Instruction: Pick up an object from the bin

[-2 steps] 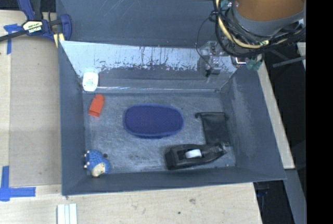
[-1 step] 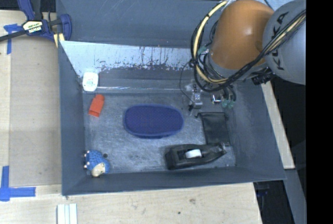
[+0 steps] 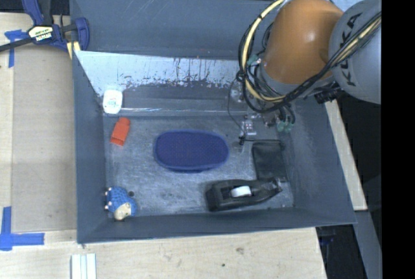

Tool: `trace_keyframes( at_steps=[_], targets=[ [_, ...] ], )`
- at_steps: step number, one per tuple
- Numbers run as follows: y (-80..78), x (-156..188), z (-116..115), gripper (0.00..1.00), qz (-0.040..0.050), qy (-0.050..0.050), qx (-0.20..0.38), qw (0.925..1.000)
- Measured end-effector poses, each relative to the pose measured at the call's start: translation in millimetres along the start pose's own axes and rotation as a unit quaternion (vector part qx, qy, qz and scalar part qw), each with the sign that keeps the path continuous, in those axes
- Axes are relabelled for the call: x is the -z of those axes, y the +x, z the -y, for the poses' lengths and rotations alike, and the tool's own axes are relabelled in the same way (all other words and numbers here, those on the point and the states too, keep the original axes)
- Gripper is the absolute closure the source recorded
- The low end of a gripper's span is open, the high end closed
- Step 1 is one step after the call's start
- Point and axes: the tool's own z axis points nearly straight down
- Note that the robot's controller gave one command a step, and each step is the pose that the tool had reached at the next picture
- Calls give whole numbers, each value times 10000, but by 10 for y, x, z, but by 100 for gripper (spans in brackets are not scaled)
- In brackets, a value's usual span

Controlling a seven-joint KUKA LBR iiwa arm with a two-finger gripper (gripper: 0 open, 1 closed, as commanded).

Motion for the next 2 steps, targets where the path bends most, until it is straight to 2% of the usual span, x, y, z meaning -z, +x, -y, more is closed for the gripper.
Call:
trace_keyframes(
  at_steps=[1,2],
  targets=[
    [133,-1220,-285,0,-41,1,-250,9997],
    [88,-1142,-280,100,27,-5,-257,9997]
  ],
)
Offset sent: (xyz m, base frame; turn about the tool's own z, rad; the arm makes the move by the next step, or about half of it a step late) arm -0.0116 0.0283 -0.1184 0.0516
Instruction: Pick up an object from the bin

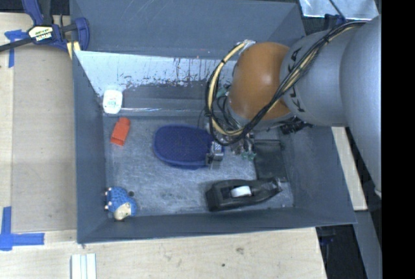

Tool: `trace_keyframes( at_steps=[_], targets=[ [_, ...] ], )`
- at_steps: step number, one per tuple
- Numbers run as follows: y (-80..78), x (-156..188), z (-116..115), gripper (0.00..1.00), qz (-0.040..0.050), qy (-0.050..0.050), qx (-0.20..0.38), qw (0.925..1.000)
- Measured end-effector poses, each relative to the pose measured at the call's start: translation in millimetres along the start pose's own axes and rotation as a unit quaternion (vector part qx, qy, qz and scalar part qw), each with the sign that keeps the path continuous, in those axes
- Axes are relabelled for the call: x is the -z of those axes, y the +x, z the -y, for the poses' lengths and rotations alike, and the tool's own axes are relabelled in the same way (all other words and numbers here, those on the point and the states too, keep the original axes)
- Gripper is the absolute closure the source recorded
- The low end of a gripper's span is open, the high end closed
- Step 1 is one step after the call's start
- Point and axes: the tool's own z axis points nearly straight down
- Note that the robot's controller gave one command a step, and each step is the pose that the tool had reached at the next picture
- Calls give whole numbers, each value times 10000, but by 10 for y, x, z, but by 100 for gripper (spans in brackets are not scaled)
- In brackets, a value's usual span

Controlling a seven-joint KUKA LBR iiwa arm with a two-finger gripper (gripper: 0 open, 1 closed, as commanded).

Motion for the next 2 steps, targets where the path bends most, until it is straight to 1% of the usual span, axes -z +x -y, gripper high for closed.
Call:
trace_keyframes(
  at_steps=[1,2],
  targets=[
    [14,-27,1,0,-17,2,0,10000],
    [2,-1,0,100,-6,0,0,10000]
  ],
)
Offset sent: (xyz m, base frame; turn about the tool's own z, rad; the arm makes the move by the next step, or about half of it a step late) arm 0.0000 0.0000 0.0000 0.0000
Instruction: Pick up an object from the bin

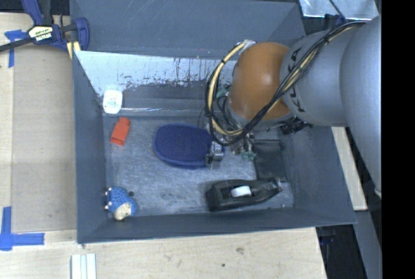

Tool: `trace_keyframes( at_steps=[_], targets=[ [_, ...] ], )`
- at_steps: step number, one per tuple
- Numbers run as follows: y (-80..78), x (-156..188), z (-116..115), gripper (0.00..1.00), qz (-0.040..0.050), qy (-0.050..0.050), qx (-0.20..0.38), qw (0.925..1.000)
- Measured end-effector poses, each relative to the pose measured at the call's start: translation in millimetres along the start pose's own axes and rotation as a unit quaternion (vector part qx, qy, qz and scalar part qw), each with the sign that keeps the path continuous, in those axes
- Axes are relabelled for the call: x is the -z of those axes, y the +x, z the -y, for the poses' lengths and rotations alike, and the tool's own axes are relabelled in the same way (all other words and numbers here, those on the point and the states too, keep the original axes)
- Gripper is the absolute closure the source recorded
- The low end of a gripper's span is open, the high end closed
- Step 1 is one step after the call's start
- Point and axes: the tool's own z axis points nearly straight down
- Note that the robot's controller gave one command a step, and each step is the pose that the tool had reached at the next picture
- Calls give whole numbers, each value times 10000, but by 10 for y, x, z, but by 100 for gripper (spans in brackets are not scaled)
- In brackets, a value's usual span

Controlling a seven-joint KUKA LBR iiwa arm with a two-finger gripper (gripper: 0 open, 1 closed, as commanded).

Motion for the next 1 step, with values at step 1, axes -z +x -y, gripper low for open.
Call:
trace_keyframes(
  at_steps=[1],
  targets=[
    [1,1839,200,100,24,4,115,9999]
  ],
)
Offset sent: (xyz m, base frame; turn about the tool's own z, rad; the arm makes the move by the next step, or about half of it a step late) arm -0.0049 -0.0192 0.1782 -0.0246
